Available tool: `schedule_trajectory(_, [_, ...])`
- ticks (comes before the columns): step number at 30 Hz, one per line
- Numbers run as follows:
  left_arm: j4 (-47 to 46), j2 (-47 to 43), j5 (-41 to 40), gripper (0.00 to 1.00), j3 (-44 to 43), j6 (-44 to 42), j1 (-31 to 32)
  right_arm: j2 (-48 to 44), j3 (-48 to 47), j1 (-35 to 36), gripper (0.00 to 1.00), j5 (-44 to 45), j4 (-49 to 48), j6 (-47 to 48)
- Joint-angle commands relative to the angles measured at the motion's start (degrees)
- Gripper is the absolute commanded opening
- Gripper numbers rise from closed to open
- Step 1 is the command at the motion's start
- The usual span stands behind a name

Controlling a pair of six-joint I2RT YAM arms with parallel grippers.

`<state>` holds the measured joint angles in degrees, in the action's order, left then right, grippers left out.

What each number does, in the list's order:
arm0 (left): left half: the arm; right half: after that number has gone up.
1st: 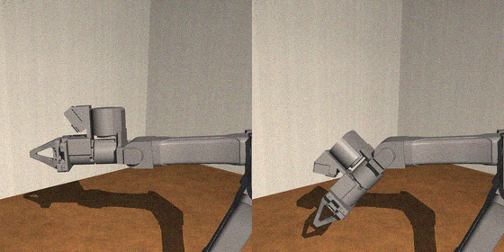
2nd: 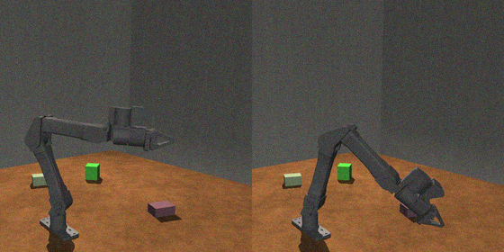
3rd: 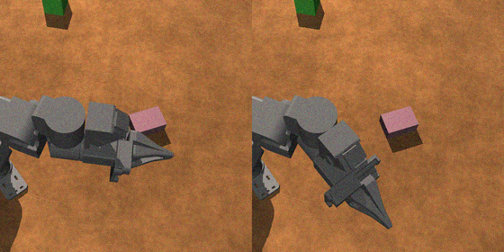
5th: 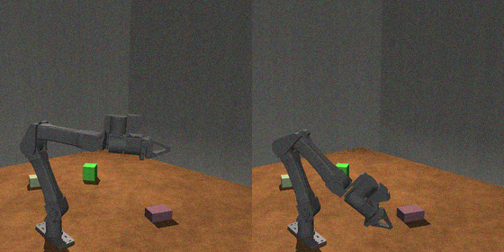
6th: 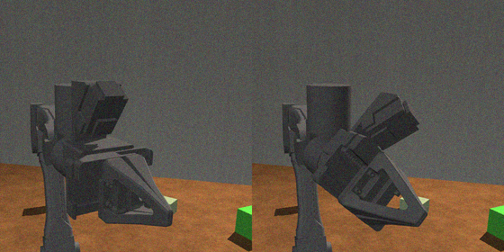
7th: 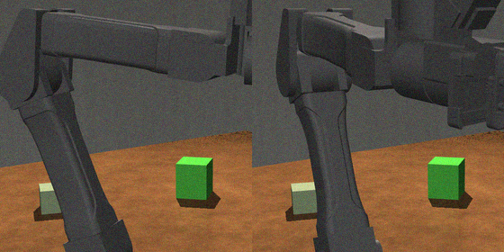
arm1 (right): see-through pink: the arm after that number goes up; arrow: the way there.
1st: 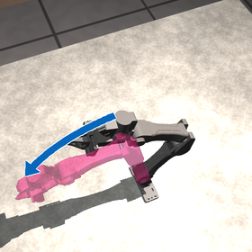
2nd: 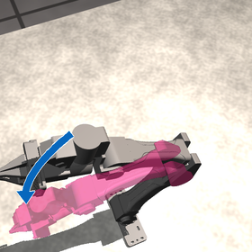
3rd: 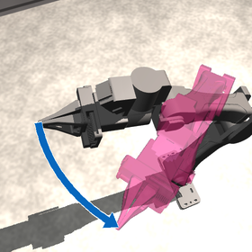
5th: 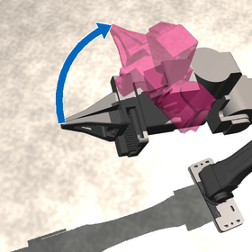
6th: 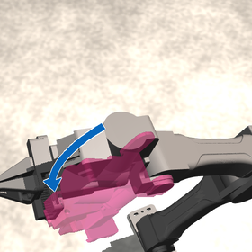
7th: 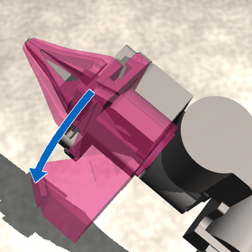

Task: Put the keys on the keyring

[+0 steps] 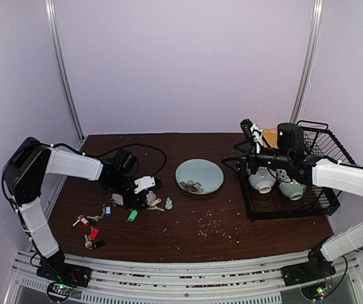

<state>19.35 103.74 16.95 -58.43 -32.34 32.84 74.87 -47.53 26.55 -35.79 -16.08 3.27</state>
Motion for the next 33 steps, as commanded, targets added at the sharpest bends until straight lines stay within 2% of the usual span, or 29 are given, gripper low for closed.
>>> schedule_trajectory(1, [4.62,-1.67,1.29,0.44,-1.06,-0.37,0.03,-0.20,-1.02,0.35,1.00,0.38,0.55,1.33])
schedule_trajectory(4, [5.52,-4.59,0.56,0.46,-1.29,-0.74,-0.23,0.58,-2.24,0.42,1.00,-0.40,1.38,1.26])
schedule_trajectory(8, [7.79,-8.31,5.75,0.49,-3.21,-4.51,-4.15,1.15,-2.24,0.40,1.00,-1.42,0.58,1.21])
schedule_trajectory(13, [17.60,-5.62,14.96,0.43,-10.07,-12.97,-9.73,0.55,-2.69,0.44,1.00,-1.18,2.28,1.93])
schedule_trajectory(19, [25.82,0.90,20.32,0.43,-12.41,-15.72,-9.67,-1.44,-0.88,0.44,1.00,-0.08,0.94,2.88])
schedule_trajectory(33, [15.15,1.92,8.15,0.39,-6.47,-11.81,-5.68,-4.99,5.50,0.44,1.00,0.74,-3.16,3.03])
